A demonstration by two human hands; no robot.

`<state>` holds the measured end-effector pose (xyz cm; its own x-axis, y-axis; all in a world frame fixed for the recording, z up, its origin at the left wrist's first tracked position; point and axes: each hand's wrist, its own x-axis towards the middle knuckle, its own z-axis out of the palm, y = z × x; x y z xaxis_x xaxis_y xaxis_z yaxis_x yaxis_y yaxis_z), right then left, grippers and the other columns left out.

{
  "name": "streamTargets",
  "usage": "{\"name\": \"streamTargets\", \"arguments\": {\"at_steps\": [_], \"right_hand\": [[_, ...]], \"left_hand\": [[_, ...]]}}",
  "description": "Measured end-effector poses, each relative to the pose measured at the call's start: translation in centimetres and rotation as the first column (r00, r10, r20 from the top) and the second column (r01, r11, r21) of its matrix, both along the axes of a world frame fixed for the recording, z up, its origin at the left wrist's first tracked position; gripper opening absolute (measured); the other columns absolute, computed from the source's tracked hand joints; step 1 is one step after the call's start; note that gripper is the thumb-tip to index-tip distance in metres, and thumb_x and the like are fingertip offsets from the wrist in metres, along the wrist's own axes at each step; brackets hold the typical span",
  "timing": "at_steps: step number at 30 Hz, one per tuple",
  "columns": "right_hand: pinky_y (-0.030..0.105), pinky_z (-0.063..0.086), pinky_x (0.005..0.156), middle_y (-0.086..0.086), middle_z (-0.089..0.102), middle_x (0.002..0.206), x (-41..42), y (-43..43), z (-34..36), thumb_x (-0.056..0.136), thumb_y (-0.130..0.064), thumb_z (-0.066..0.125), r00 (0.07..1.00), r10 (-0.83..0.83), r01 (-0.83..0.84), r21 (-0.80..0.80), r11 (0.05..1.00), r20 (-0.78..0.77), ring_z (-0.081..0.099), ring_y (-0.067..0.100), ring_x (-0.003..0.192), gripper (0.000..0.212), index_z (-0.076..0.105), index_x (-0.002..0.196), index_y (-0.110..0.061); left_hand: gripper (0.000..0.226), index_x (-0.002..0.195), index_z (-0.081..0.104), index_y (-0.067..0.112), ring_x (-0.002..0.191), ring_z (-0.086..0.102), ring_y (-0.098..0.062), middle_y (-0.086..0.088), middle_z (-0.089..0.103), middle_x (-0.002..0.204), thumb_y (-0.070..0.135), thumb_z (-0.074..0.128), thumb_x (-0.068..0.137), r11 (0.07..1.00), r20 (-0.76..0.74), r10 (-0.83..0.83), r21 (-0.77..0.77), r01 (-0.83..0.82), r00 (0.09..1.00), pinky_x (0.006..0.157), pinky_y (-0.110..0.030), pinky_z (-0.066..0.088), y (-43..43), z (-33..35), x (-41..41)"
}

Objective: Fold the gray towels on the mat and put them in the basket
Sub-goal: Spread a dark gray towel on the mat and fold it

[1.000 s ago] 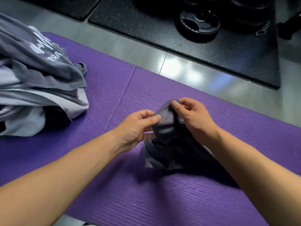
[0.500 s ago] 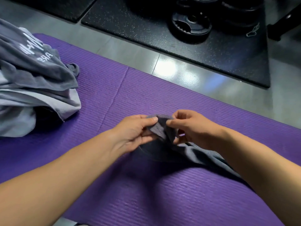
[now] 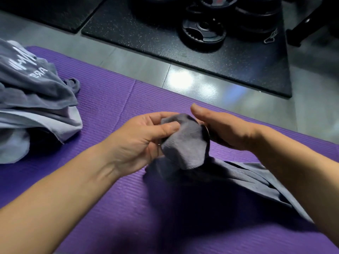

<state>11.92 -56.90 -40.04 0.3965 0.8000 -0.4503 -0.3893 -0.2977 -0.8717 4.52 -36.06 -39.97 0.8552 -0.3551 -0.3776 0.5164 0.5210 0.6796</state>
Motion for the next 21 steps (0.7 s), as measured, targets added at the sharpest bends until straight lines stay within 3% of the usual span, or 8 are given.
{"name": "streamTargets", "arguments": {"at_steps": [2, 3, 6, 9, 12, 14, 17, 21], "right_hand": [[0.036, 0.048, 0.086, 0.033, 0.064, 0.102, 0.7, -0.9, 0.2, 0.087, -0.058, 0.066, 0.995, -0.064, 0.068, -0.051, 0.996, 0.079, 0.062, 0.031, 0.095, 0.082, 0.055, 0.104, 0.022], [0.032, 0.048, 0.071, 0.029, 0.058, 0.082, 1.1, -1.4, 0.5, 0.080, -0.054, 0.076, 0.984, -0.113, 0.123, -0.063, 0.990, 0.138, 0.057, 0.028, 0.074, 0.084, 0.049, 0.089, 0.025], [0.020, 0.038, 0.045, 0.010, 0.040, 0.057, 2.2, -2.0, 1.5, 0.082, -0.028, 0.080, 0.937, -0.220, 0.249, -0.075, 0.966, 0.273, 0.041, 0.012, 0.047, 0.053, 0.041, 0.065, 0.004], [0.024, 0.035, 0.050, -0.001, 0.044, 0.053, 3.5, -2.5, 0.8, 0.083, -0.041, 0.077, 0.838, 0.144, 0.086, -0.389, 0.917, 0.526, 0.043, 0.011, 0.050, 0.048, 0.048, 0.061, -0.009], [0.026, 0.037, 0.053, -0.008, 0.048, 0.054, 3.9, -4.0, -1.4, 0.081, -0.057, 0.075, 0.696, 0.508, 0.013, -0.717, 0.697, 0.507, 0.044, 0.007, 0.052, 0.052, 0.057, 0.067, -0.010], [0.031, 0.044, 0.058, -0.001, 0.055, 0.057, 4.0, -5.5, -2.3, 0.082, -0.054, 0.076, 0.731, 0.477, 0.050, -0.736, 0.675, 0.487, 0.051, 0.010, 0.056, 0.049, 0.061, 0.071, -0.008], [0.036, 0.053, 0.072, 0.006, 0.072, 0.072, 3.5, -7.1, -3.8, 0.081, -0.042, 0.082, 0.850, 0.300, 0.074, -0.661, 0.747, 0.434, 0.067, 0.018, 0.068, 0.032, 0.069, 0.077, -0.013], [0.028, 0.048, 0.071, 0.003, 0.069, 0.076, 1.3, -6.4, -6.2, 0.080, -0.042, 0.080, 0.961, 0.199, -0.037, -0.621, 0.783, 0.193, 0.060, 0.012, 0.071, 0.035, 0.072, 0.086, -0.009]], "left_hand": [[0.027, 0.107, 0.070, 0.002, 0.079, 0.072, -0.016, -0.012, 0.074, 0.098, 0.003, 0.063, 0.082, 0.998, -0.025, 0.059, 0.030, -0.058, 0.998, 0.068, -0.025, 0.060, 1.0, -0.3, -0.1], [0.026, 0.106, 0.070, 0.003, 0.078, 0.072, -0.015, -0.011, 0.075, 0.098, 0.004, 0.063, 0.081, 0.996, -0.034, 0.080, 0.051, -0.078, 0.996, 0.067, -0.025, 0.060, 1.2, -0.6, -0.2], [0.025, 0.102, 0.072, 0.005, 0.073, 0.070, -0.012, -0.008, 0.075, 0.094, 0.008, 0.066, 0.078, 0.974, -0.043, 0.131, 0.194, -0.120, 0.990, 0.063, -0.022, 0.059, 1.7, -1.8, -0.7], [0.020, 0.101, 0.072, 0.007, 0.071, 0.067, -0.012, -0.006, 0.074, 0.088, 0.008, 0.066, 0.082, 0.927, -0.066, 0.192, 0.338, -0.159, 0.979, 0.059, -0.020, 0.057, 2.8, -3.6, -0.6], [0.013, 0.098, 0.071, 0.011, 0.070, 0.064, -0.011, -0.002, 0.072, 0.082, 0.004, 0.062, 0.092, 0.876, -0.127, 0.252, 0.451, -0.170, 0.959, 0.057, -0.019, 0.054, 4.7, -6.0, -0.8], [0.013, 0.096, 0.070, 0.013, 0.068, 0.063, -0.011, 0.000, 0.071, 0.078, 0.004, 0.061, 0.095, 0.855, -0.168, 0.292, 0.488, -0.178, 0.942, 0.057, -0.020, 0.055, 5.7, -7.6, -1.2], [0.011, 0.094, 0.066, 0.015, 0.062, 0.064, -0.010, 0.000, 0.070, 0.074, 0.007, 0.060, 0.097, 0.854, -0.236, 0.356, 0.474, -0.212, 0.904, 0.057, -0.022, 0.057, 6.3, -9.6, -2.1], [0.012, 0.088, 0.063, 0.015, 0.063, 0.060, -0.011, -0.001, 0.067, 0.072, 0.010, 0.060, 0.099, 0.856, -0.269, 0.334, 0.487, -0.172, 0.903, 0.060, -0.024, 0.056, 7.1, -11.5, -3.5]]}}
